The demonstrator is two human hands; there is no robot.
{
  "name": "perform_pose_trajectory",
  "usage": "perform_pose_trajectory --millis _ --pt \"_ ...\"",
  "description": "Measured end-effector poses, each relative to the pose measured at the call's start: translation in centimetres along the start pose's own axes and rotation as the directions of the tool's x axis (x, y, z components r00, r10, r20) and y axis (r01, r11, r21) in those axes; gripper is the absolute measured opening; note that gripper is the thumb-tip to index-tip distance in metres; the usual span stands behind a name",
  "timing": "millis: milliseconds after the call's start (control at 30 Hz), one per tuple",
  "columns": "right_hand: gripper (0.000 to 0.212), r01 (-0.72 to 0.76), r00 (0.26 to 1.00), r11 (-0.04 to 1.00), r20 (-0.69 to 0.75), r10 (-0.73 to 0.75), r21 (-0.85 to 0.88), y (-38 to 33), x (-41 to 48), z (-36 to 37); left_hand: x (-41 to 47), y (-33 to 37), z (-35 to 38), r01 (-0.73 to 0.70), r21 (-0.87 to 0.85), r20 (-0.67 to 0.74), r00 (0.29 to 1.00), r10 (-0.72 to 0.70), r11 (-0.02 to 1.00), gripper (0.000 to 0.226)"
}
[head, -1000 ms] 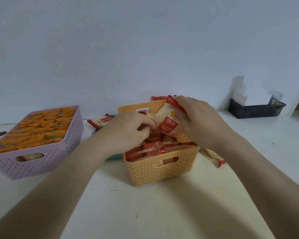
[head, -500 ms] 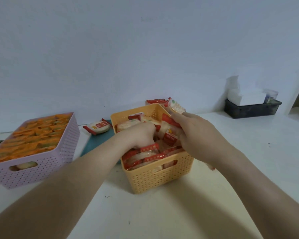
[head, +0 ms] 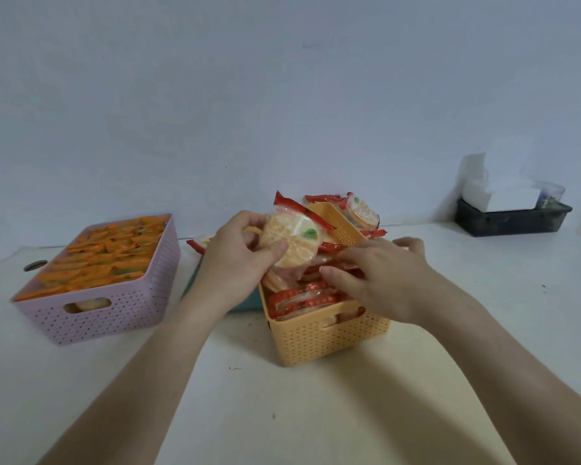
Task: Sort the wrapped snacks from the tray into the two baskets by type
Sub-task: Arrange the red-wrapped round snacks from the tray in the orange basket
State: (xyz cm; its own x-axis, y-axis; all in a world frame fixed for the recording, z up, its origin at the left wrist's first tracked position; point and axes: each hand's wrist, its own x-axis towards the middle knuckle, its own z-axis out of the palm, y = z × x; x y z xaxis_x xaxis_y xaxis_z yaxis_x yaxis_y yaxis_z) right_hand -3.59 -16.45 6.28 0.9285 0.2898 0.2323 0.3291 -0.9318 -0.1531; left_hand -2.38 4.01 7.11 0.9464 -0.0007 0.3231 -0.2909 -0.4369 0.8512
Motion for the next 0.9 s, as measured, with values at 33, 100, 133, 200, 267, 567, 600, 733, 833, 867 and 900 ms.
perform_pose_trajectory --millis 33,100,133,200,267,567,600,733,833,867,900 --pt "0.055 -0.008 0.996 0.999 -0.088 0.012 0.036 0.0 0.0 -0.3 -0.2 0.1 0.0 -0.015 -0.005 0.019 1.000 0.015 1.000 0.024" --pt "0.052 0.021 0.978 0.967 -0.207 0.033 0.252 -0.1 0.2 -1.2 -0.4 0.3 0.2 -0.040 -0.030 0.072 0.996 0.042 0.999 0.024" --pt "0.050 0.059 0.977 0.919 -0.211 0.027 0.390 -0.2 0.5 -1.6 -0.5 0.3 0.3 -0.049 -0.036 0.103 0.993 0.053 0.998 0.025" --pt "0.041 0.113 0.980 0.847 -0.197 -0.010 0.520 -0.8 1.0 -2.0 -0.6 0.1 0.4 -0.055 -0.020 0.149 0.987 0.058 0.998 0.027" --pt "0.033 0.133 0.966 0.841 -0.258 0.008 0.524 -1.0 1.5 -1.9 -0.5 -0.2 0.1 -0.075 0.073 0.143 0.988 0.064 0.995 0.034" --pt "0.034 0.099 0.959 0.891 -0.282 0.034 0.443 -0.3 2.0 -0.6 -0.8 -0.8 -1.2 -0.202 0.643 0.162 0.979 0.127 0.739 0.016" --pt "0.034 0.092 0.978 0.903 -0.209 -0.003 0.420 -0.3 2.1 -0.5 -0.7 -0.8 -1.2 -0.204 0.671 0.186 0.977 0.105 0.713 0.017" --pt "0.032 0.109 0.990 0.932 0.042 -0.132 0.345 -0.3 2.2 -0.5 -0.3 0.1 -1.2 -0.255 0.631 0.273 0.957 0.099 0.733 0.030" --pt "0.027 0.130 0.978 0.922 0.105 -0.179 0.365 -0.4 2.4 -0.8 0.3 1.0 -1.1 -0.310 0.675 0.406 0.914 0.013 0.670 0.039" --pt "0.027 0.125 0.977 0.925 0.118 -0.178 0.358 -0.5 2.4 -0.7 0.8 1.3 -1.0 -0.324 0.711 0.451 0.891 -0.051 0.624 0.037" --pt "0.028 0.122 0.975 0.931 0.133 -0.177 0.345 -0.6 2.4 -0.7 1.3 1.5 -0.7 -0.329 0.745 0.479 0.870 -0.121 0.581 0.032"
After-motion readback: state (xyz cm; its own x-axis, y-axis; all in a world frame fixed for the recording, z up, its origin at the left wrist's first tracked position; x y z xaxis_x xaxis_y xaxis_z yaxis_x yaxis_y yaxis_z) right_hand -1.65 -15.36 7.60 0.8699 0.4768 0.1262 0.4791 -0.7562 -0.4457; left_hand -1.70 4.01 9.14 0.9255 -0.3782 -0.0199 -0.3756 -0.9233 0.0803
